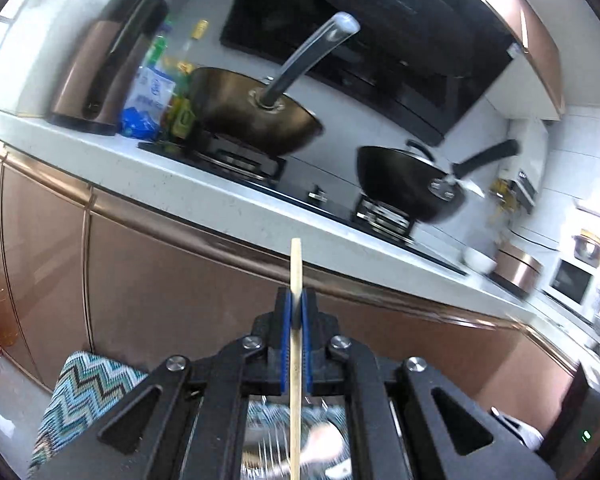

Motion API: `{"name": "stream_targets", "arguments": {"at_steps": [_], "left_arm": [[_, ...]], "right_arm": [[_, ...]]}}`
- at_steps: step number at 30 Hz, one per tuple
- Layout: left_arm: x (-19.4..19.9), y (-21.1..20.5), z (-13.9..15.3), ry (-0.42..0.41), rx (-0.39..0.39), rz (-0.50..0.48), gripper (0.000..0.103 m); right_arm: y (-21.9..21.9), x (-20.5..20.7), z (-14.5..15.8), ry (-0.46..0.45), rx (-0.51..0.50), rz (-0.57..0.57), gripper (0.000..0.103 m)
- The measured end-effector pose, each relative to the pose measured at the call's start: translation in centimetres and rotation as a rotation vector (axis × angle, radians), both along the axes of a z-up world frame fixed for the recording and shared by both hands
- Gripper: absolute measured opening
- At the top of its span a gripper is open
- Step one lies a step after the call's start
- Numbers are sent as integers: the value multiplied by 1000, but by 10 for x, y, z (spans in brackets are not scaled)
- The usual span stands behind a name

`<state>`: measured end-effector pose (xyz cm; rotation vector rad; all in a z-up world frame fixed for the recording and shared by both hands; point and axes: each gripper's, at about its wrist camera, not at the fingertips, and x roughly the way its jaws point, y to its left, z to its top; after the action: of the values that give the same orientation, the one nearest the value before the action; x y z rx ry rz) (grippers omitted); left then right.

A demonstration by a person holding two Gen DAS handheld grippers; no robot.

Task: Organize utensils
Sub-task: 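Lower the chopstick and spoon into the holder with both grippers and release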

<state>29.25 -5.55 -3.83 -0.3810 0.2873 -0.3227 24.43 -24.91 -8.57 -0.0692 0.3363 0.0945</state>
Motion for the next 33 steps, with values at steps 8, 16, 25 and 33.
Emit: {"name": "stream_targets", "arguments": {"at_steps": [8,16,25,33], "left_arm": [[25,-35,-55,-83,60,139,5],[19,-45,-94,-101,139,158,12],[-24,-7,-56,-137,129,187,35],[-86,40,4,-184,156,243,39]], "right_arm": [[6,29,-44,-59,-51,-30,4],[8,36,-85,-19,-60,4,12],[5,3,-54,-67,-40,-18,17],[7,-59,-1,-137,-36,-33,17]]}}
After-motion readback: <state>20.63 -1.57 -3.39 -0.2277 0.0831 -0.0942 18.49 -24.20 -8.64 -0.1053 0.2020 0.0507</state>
